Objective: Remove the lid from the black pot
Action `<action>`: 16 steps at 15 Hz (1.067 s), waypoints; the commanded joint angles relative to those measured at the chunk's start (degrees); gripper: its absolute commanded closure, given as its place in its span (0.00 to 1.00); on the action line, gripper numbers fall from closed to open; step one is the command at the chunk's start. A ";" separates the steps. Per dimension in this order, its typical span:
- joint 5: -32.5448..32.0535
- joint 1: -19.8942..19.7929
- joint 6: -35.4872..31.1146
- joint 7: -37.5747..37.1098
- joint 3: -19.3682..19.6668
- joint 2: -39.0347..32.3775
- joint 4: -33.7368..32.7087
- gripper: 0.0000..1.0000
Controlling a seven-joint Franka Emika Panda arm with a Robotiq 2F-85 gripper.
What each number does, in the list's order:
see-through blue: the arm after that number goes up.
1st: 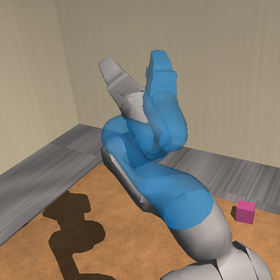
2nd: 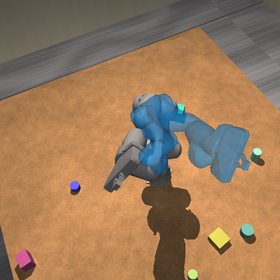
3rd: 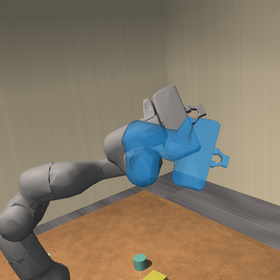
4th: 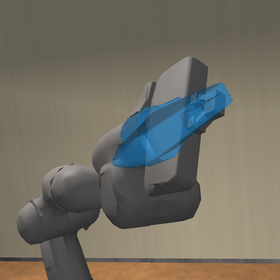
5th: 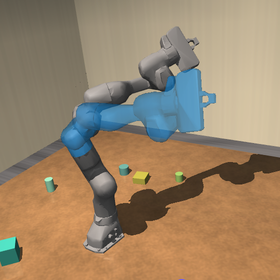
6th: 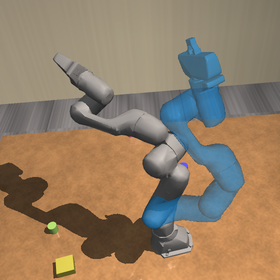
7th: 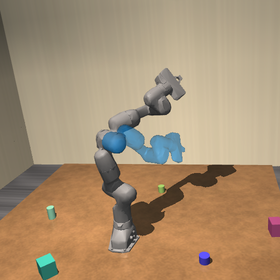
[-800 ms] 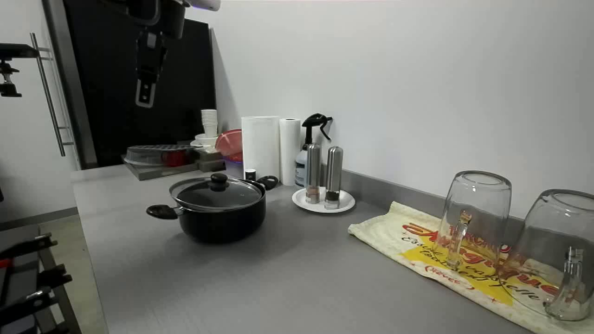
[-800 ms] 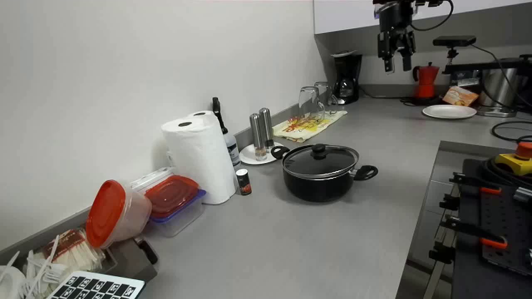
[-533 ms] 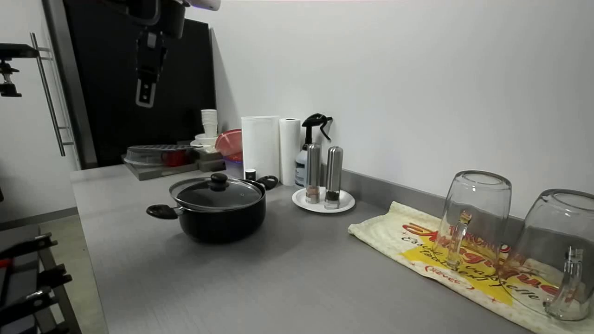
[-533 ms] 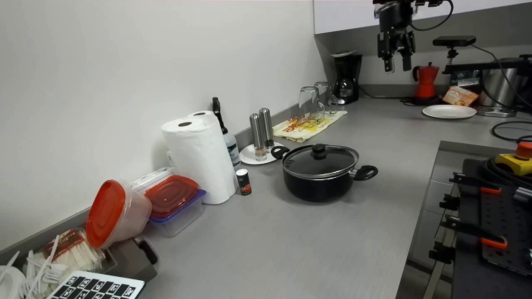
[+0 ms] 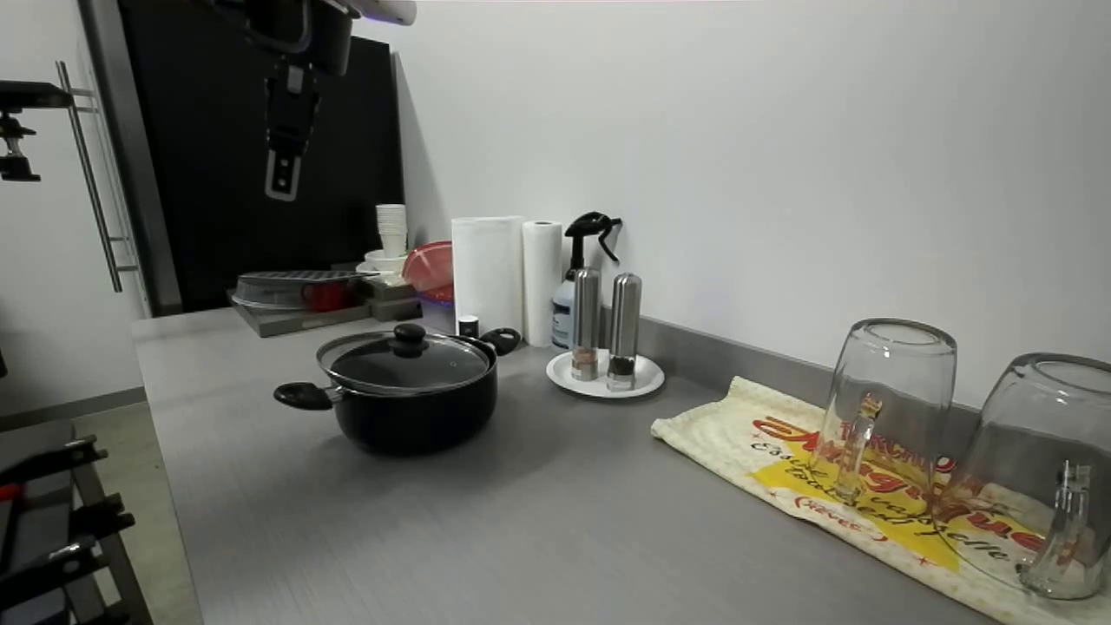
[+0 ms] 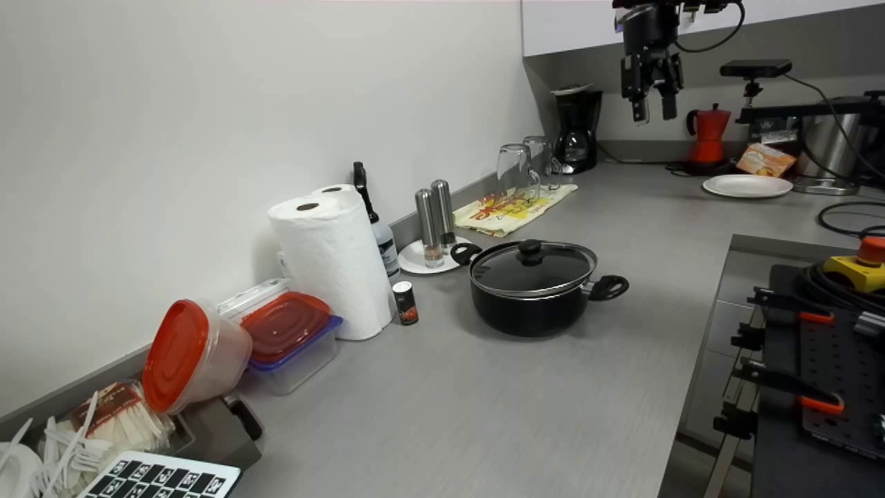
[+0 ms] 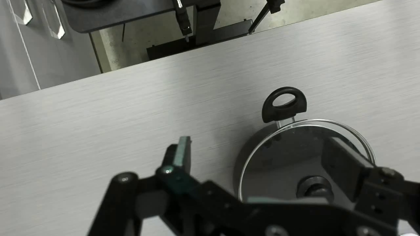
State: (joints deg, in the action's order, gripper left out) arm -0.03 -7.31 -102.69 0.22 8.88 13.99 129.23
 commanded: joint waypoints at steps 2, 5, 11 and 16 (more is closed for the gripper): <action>2.19 2.15 -3.29 -3.00 -3.02 -7.51 -6.51 0.00; 4.56 3.45 -7.16 -4.97 -4.56 -13.53 -11.63 0.00; 9.91 4.58 -14.14 -8.89 -6.22 -26.22 -21.95 0.00; 10.00 5.26 -18.91 -12.37 -6.82 -32.36 -24.25 0.00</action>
State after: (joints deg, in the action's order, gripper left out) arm 9.00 -2.69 -120.57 -9.86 2.30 -14.76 107.65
